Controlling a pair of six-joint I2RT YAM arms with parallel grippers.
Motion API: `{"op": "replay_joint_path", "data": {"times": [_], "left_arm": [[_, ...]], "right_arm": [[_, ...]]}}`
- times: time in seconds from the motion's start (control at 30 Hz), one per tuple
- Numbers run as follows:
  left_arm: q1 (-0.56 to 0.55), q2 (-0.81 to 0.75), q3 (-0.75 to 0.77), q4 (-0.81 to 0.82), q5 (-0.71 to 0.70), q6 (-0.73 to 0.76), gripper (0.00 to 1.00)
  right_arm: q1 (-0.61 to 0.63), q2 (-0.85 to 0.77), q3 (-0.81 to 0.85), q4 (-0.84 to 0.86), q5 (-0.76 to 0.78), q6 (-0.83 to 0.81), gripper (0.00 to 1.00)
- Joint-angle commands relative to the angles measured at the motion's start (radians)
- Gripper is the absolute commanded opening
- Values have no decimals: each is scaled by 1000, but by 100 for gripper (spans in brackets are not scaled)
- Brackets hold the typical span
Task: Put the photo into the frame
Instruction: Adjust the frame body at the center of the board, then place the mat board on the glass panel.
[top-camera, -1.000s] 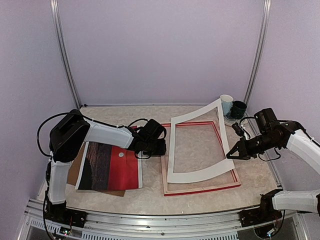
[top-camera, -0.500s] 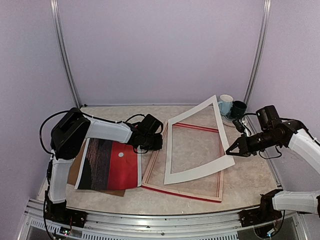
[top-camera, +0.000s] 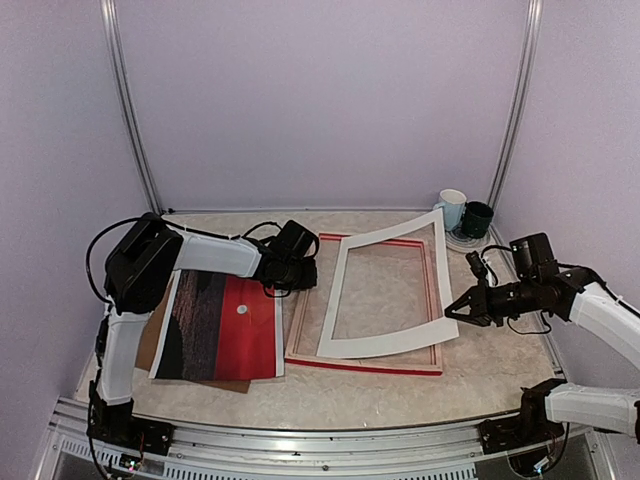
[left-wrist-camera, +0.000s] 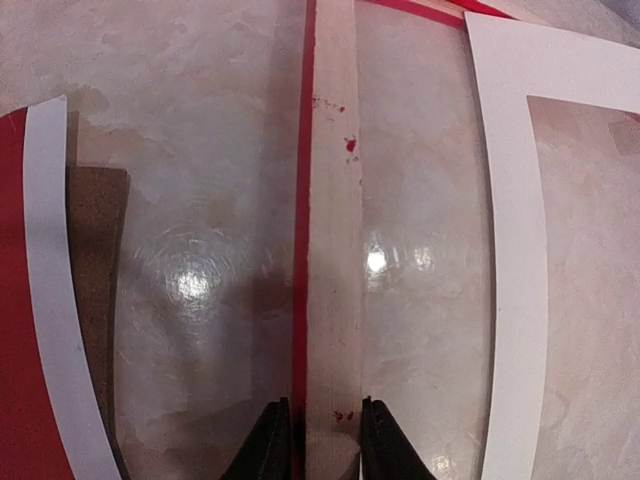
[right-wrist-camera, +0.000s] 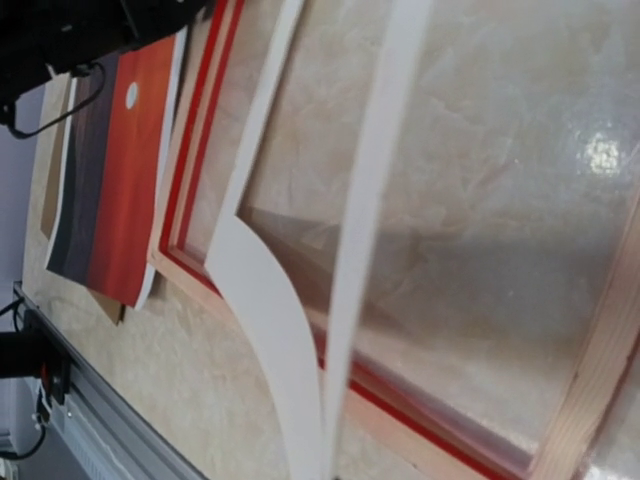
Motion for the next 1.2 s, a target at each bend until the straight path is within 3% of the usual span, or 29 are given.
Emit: {"op": "replay_joint_path", "data": {"times": [0.0, 0.6, 1.17], "left_arm": [[11, 25, 5, 5, 13, -20, 32], [4, -189, -166, 76, 13, -21, 66], [-43, -448, -427, 136, -39, -61, 78]], "right_arm": [[8, 46, -36, 123, -24, 27, 4], [8, 186, -94, 328, -90, 62, 4], [44, 202, -152, 420, -91, 128, 11]]}}
